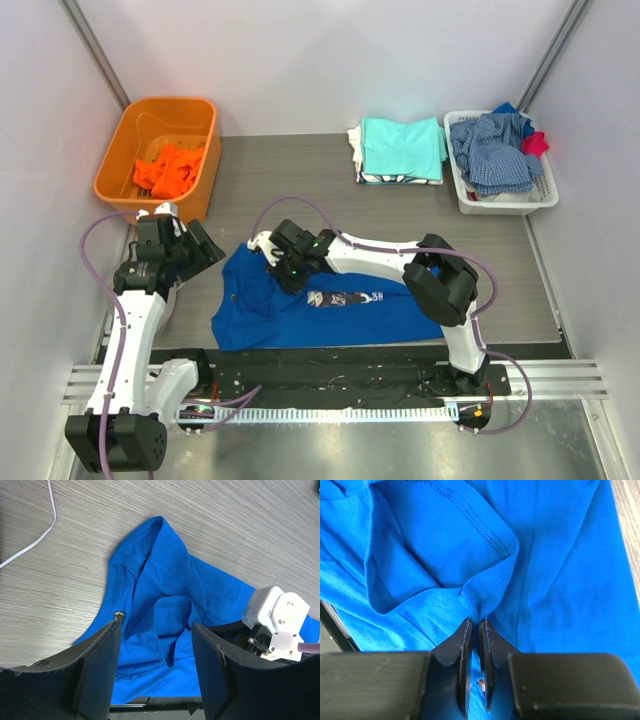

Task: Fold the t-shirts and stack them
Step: Fold the tshirt

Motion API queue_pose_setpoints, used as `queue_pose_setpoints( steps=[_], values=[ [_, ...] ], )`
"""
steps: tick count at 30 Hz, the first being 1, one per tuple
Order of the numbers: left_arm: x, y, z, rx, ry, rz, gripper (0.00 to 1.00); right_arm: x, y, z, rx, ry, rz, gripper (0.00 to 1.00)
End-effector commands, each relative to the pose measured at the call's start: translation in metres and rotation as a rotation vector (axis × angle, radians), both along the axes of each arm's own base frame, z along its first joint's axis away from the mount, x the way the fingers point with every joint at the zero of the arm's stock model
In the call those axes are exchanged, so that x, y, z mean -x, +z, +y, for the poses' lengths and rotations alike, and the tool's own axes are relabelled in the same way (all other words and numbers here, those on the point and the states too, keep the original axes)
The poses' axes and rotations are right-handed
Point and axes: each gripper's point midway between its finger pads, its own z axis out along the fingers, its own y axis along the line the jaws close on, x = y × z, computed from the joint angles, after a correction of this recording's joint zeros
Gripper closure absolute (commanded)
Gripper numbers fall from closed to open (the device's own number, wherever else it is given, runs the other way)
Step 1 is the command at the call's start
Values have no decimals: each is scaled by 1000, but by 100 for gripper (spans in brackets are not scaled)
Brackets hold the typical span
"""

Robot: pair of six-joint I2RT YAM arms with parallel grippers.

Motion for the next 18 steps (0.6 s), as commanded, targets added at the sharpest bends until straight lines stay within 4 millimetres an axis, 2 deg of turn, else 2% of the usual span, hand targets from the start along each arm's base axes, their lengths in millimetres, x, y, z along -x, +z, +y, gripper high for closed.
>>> queue_pose_setpoints(
  steps=[1, 7, 13, 18],
  values=[
    [-2, 3, -1, 7, -6, -20, 38, 6, 38, 6, -89, 13, -13, 83],
    [-1, 3, -1, 14, -5, -21, 37, 24, 55, 6, -110, 40, -8, 82],
    [-1, 5, -2, 15, -7, -25, 38, 48, 58, 3, -101, 68, 10, 80],
    [-1, 6, -3, 23, -9, -27, 38, 63, 53, -5, -75, 79, 26, 78]
  ],
)
